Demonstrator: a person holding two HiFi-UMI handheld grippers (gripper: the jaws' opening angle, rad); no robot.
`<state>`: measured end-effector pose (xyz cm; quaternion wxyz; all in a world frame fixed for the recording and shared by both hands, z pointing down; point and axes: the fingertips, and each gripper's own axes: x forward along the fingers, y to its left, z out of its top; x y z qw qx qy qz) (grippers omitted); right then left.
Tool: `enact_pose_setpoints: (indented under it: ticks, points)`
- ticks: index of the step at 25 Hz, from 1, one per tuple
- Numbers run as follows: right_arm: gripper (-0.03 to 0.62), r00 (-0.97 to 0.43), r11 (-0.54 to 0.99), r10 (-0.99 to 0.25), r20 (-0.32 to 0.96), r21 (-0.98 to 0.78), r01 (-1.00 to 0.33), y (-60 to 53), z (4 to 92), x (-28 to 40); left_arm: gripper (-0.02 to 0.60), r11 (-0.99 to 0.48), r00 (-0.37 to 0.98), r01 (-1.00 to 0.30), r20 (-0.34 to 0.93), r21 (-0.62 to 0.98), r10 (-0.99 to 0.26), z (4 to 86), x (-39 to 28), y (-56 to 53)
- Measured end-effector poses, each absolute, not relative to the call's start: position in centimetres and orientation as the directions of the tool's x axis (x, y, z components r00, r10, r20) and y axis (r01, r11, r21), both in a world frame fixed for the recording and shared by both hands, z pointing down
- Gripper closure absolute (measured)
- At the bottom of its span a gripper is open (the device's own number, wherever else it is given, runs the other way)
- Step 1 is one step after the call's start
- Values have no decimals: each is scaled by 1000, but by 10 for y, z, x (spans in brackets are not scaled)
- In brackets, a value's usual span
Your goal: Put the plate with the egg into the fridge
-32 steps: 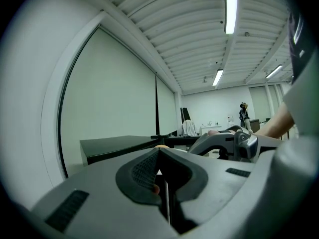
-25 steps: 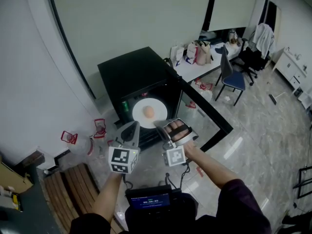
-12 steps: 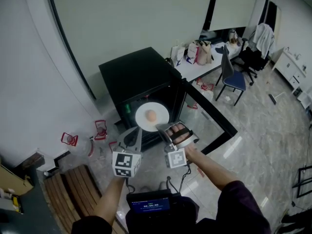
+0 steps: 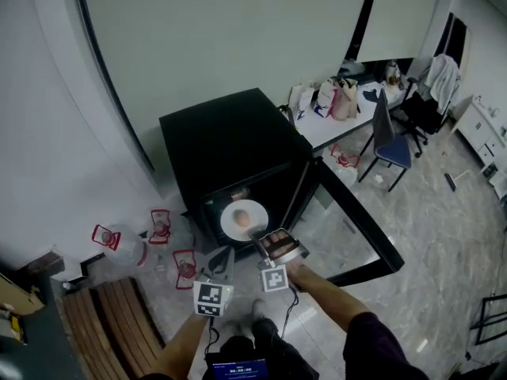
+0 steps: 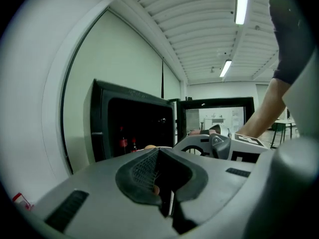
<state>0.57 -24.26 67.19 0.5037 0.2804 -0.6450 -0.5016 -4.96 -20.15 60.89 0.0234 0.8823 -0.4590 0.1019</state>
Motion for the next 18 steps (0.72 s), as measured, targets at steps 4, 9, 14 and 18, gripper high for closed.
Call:
enact_pose_setpoints:
  ticks: [4, 9, 14, 18]
  points:
    - [574, -335, 316, -866, 371, 926, 208, -295, 720, 5, 572, -554, 528, -831, 247, -49, -813, 667, -53, -232]
    - [574, -329, 611, -694, 640, 766, 201, -325, 814, 5, 572, -536, 500, -842, 294, -56, -815, 721, -55, -260]
    - [574, -360, 631, -665, 654, 750, 197, -359, 839, -3, 572, -527, 486, -848, 309, -59, -817, 741, -53, -275]
    - [574, -383, 650, -631, 675, 729, 214, -371, 849, -8, 572, -518, 478, -854, 319, -51, -819, 746, -53, -284]
